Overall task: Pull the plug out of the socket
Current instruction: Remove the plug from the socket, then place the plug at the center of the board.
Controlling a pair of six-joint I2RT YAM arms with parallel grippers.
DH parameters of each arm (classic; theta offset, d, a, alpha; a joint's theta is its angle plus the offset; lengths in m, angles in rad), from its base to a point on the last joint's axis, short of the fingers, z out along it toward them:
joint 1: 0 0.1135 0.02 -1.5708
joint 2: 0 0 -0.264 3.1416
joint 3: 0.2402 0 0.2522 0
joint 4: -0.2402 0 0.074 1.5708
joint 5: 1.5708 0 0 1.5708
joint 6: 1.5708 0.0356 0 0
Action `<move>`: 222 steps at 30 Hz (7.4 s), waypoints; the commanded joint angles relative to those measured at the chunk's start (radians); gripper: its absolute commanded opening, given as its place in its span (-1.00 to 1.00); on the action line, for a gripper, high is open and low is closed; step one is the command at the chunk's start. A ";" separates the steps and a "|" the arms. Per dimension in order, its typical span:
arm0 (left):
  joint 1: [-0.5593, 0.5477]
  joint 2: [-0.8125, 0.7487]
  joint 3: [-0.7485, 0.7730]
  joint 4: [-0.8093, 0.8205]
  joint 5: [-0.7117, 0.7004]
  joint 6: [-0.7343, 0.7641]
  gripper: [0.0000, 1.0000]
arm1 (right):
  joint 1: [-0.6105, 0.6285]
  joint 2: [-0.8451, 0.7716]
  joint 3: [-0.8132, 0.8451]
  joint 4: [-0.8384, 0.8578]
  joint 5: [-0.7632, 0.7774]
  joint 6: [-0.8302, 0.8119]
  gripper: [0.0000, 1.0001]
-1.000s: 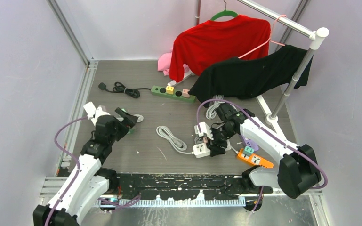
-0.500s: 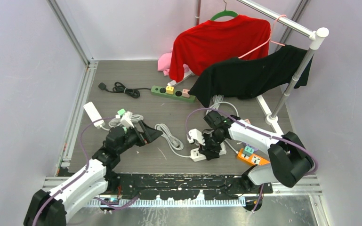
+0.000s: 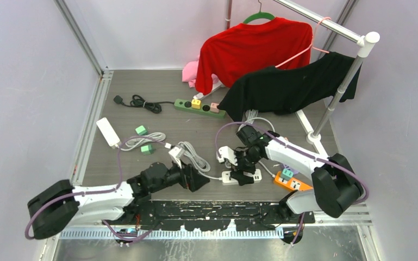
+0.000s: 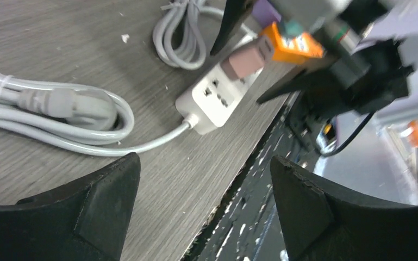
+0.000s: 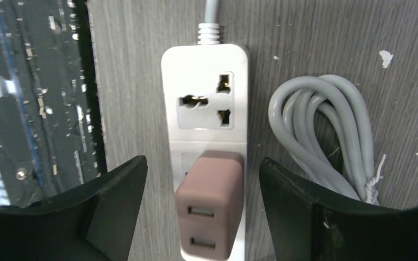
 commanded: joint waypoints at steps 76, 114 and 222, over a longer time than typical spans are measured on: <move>-0.193 0.862 0.338 0.369 0.008 0.826 -1.00 | -0.182 -0.205 0.025 -0.074 -0.294 -0.143 -0.98; -0.183 0.095 0.314 -0.173 -0.216 0.073 0.98 | -0.325 0.006 0.308 -0.166 -0.438 0.607 -0.97; 0.243 0.584 0.751 -1.332 -0.824 -0.161 0.08 | -0.326 0.023 0.316 -0.216 -0.423 0.492 0.25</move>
